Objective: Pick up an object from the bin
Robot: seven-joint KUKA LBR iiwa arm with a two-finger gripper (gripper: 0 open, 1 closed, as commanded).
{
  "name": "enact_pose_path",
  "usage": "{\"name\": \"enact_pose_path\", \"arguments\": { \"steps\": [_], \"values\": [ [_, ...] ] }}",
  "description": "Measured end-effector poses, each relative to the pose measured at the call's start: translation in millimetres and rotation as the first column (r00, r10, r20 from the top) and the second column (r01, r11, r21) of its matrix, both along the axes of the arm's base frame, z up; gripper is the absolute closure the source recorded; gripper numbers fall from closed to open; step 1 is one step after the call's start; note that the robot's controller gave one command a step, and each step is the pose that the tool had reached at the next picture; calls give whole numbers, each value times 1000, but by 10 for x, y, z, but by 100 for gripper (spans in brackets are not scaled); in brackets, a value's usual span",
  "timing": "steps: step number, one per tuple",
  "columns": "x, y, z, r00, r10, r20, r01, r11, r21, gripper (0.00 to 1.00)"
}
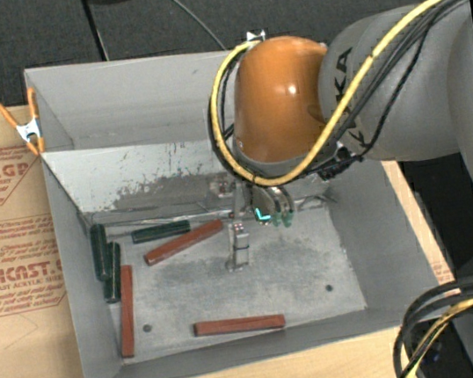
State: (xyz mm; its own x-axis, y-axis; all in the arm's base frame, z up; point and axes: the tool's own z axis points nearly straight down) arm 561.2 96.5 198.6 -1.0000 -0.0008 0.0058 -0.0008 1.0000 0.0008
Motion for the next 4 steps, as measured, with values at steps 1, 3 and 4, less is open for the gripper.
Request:
{"name": "enact_pose_path", "arguments": {
  "steps": [1, 3, 4],
  "values": [
    [17, -4, 36, 1000, 0, 7, 0, 1000, 1, 0],
    [182, -188, -993, 997, -81, 11, 81, 997, 3, 0],
    [114, -52, -1259, 872, -489, 13, 489, 872, 4, 100]
  ]
}}
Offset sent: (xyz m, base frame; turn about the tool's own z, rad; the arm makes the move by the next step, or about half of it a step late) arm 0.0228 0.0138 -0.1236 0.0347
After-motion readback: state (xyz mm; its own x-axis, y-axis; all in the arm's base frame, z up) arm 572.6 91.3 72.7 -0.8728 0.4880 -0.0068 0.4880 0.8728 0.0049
